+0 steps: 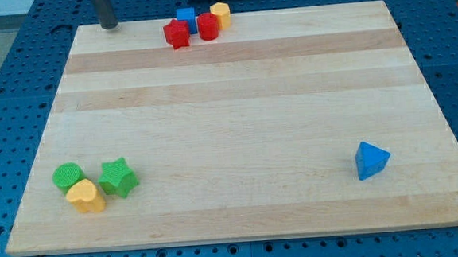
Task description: Point at the blue cube
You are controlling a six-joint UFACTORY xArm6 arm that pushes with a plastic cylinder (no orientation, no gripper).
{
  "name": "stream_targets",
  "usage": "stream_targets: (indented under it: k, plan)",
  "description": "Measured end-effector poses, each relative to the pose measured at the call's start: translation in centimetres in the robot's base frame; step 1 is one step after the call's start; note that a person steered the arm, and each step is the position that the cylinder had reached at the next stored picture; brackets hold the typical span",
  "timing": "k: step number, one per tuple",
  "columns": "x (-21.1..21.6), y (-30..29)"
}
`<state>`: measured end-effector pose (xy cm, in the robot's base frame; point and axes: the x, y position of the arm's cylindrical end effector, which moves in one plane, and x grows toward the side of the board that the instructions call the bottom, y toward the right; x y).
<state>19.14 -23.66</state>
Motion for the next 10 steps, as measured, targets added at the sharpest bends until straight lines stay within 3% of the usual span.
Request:
stream_targets:
  k: [3,6,10]
  plan:
    - [0.0,1.8]
    - [0.0,8.3]
    - [0.8,12.3]
